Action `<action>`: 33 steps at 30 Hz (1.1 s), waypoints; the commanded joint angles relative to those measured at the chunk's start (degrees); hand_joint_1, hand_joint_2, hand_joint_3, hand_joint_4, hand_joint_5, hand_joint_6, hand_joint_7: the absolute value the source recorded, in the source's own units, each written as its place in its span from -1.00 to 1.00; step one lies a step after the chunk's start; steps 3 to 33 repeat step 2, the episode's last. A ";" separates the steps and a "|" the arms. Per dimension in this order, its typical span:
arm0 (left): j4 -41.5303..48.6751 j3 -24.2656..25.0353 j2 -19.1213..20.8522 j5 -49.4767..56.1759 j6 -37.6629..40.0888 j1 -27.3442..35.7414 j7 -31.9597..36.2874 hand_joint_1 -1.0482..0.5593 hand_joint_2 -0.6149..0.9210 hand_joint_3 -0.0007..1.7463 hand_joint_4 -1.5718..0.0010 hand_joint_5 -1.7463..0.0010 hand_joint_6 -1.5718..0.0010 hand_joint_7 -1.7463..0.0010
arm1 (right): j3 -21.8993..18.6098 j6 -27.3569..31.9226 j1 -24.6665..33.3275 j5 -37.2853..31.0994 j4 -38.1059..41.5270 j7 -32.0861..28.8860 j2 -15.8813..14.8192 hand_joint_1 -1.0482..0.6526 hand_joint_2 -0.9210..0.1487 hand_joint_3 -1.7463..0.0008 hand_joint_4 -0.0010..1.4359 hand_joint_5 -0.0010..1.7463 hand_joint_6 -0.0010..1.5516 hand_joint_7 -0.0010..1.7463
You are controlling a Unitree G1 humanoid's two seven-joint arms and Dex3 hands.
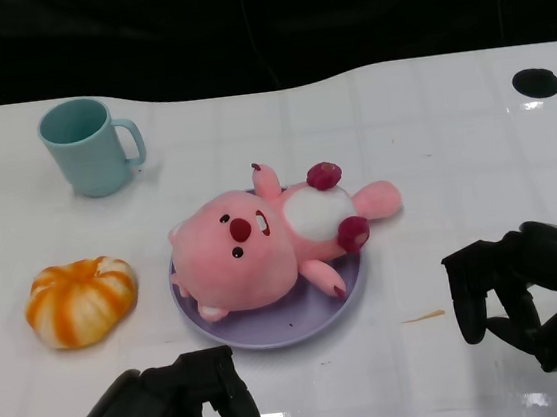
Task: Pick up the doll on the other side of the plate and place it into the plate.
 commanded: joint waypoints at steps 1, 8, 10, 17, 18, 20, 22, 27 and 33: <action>-0.24 0.10 0.59 0.22 -1.04 0.65 -0.02 0.10 0.55 0.26 0.14 -1.00 0.20 -0.60 | -0.06 -1.74 -0.01 0.13 0.54 0.06 -0.64 0.21 -0.03 -0.46 0.13 1.00 -0.06 0.77; -0.26 0.11 0.57 0.16 -1.19 0.75 -0.03 0.10 0.55 0.26 0.15 -1.00 0.19 -0.59 | -0.10 -2.13 0.06 0.18 0.66 0.02 -0.63 0.21 -0.02 -0.46 0.14 1.00 -0.04 0.76; -0.26 0.11 0.57 0.16 -1.19 0.75 -0.03 0.10 0.55 0.26 0.15 -1.00 0.19 -0.59 | -0.10 -2.13 0.06 0.18 0.66 0.02 -0.63 0.21 -0.02 -0.46 0.14 1.00 -0.04 0.76; -0.26 0.11 0.57 0.16 -1.19 0.75 -0.03 0.10 0.55 0.26 0.15 -1.00 0.19 -0.59 | -0.10 -2.13 0.06 0.18 0.66 0.02 -0.63 0.21 -0.02 -0.46 0.14 1.00 -0.04 0.76; -0.26 0.11 0.57 0.16 -1.19 0.75 -0.03 0.10 0.55 0.26 0.15 -1.00 0.19 -0.59 | -0.10 -2.13 0.06 0.18 0.66 0.02 -0.63 0.21 -0.02 -0.46 0.14 1.00 -0.04 0.76; -0.26 0.11 0.57 0.16 -1.19 0.75 -0.03 0.10 0.55 0.26 0.15 -1.00 0.19 -0.59 | -0.10 -2.13 0.06 0.18 0.66 0.02 -0.63 0.21 -0.02 -0.46 0.14 1.00 -0.04 0.76; -0.26 0.11 0.57 0.16 -1.19 0.75 -0.03 0.10 0.55 0.26 0.15 -1.00 0.19 -0.59 | -0.10 -2.13 0.06 0.18 0.66 0.02 -0.63 0.21 -0.02 -0.46 0.14 1.00 -0.04 0.76; -0.26 0.11 0.57 0.16 -1.19 0.75 -0.03 0.10 0.55 0.26 0.15 -1.00 0.19 -0.59 | -0.10 -2.13 0.06 0.18 0.66 0.02 -0.63 0.21 -0.02 -0.46 0.14 1.00 -0.04 0.76; -0.26 0.11 0.57 0.16 -1.19 0.75 -0.03 0.10 0.55 0.26 0.15 -1.00 0.19 -0.59 | -0.10 -2.13 0.06 0.18 0.66 0.02 -0.63 0.21 -0.02 -0.46 0.14 1.00 -0.04 0.76</action>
